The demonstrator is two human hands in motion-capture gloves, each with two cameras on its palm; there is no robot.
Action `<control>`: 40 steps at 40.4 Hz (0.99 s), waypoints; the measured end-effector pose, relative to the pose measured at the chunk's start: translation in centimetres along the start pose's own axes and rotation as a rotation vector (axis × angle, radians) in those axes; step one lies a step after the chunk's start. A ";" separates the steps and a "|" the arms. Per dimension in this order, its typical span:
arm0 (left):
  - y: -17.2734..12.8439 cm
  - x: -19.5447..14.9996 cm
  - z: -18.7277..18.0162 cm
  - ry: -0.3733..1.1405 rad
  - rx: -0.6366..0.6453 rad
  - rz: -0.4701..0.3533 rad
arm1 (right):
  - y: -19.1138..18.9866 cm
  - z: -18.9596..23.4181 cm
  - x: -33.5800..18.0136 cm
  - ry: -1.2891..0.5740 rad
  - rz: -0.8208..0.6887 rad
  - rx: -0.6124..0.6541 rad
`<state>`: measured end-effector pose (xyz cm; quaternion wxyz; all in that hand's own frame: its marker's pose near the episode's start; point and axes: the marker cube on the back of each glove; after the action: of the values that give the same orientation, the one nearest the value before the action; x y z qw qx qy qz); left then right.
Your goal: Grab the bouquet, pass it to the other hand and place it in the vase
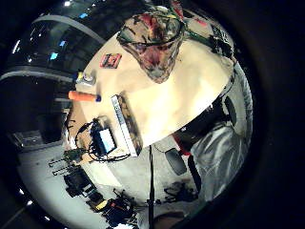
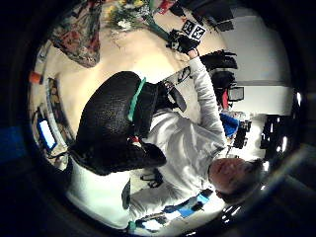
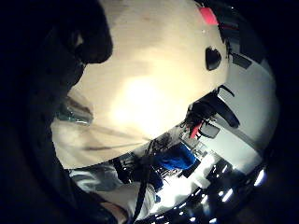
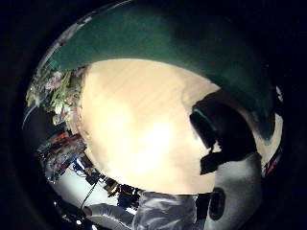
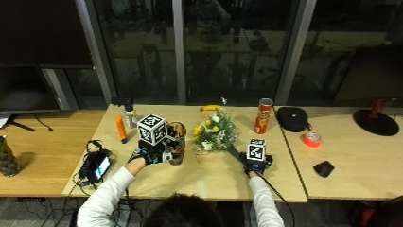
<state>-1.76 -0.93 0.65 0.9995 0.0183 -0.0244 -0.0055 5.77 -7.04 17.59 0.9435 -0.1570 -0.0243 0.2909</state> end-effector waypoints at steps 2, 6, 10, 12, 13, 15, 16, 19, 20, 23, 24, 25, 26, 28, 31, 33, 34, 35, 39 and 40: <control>0.0 -0.1 0.1 -0.005 -0.004 -0.001 | 0.2 0.0 -0.4 0.021 0.016 -0.003; 0.2 -0.1 0.0 -0.021 -0.007 -0.015 | 0.1 -0.2 -1.0 0.048 0.042 0.022; 0.2 -0.9 -0.5 -0.027 0.005 -0.050 | -0.1 -0.7 -0.9 0.034 0.042 -0.048; 0.1 -1.3 -0.7 -0.017 0.009 -0.060 | -0.9 -1.0 -0.8 -0.029 0.023 0.001; 0.0 -1.5 -0.8 -0.009 0.009 -0.064 | -1.4 -1.2 -0.7 -0.075 0.013 0.049; -0.1 -1.8 -0.9 0.010 0.006 -0.073 | -2.2 -1.4 -0.5 -0.171 0.010 0.137; -0.2 -2.0 -0.9 0.019 0.004 -0.077 | -2.4 -1.4 -0.3 -0.210 0.019 0.176; -0.5 -2.1 -0.8 0.036 0.002 -0.081 | -2.6 -1.3 0.2 -0.303 0.069 0.300; -0.6 -1.9 -0.8 0.042 0.005 -0.080 | -2.5 -1.3 0.2 -0.344 0.076 0.339; -0.7 -1.1 -0.8 0.068 0.037 -0.082 | -2.3 -2.0 -0.1 -0.527 0.053 0.397; -0.8 -0.7 -0.8 0.081 0.056 -0.083 | -2.0 -2.3 -0.3 -0.601 0.046 0.372; -0.9 -0.2 -0.8 0.097 0.077 -0.082 | -1.6 -2.7 -0.6 -0.679 0.038 0.326; -0.9 0.2 -0.8 0.115 0.100 -0.079 | -1.1 -3.1 -0.9 -0.759 0.021 0.283; -1.2 1.2 -0.8 0.159 0.146 -0.067 | -0.6 -4.7 -1.5 -0.896 -0.057 0.311; -1.8 2.6 -1.1 0.240 0.225 -0.048 | -0.7 -7.6 -2.1 -1.008 -0.154 0.543; -2.5 3.3 -1.3 0.300 0.280 -0.040 | -0.9 -8.9 -2.8 -1.096 -0.190 0.584; -2.9 3.7 -1.5 0.331 0.306 -0.036 | -1.1 -9.3 -3.4 -1.152 -0.220 0.581; -3.3 4.0 -1.8 0.363 0.329 -0.034 | -1.1 -9.8 -4.0 -1.212 -0.260 0.577; -5.0 5.3 -3.6 0.502 0.416 -0.025 | 0.3 -11.9 -6.5 -1.409 -0.404 0.563; -5.5 5.6 -4.2 0.536 0.442 -0.022 | 0.8 -12.4 -7.1 -1.444 -0.433 0.558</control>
<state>3.94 -6.38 -3.44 0.9422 0.2352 0.2387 -0.0059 1.14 -13.84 5.87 0.7346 0.3197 -0.5849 0.1267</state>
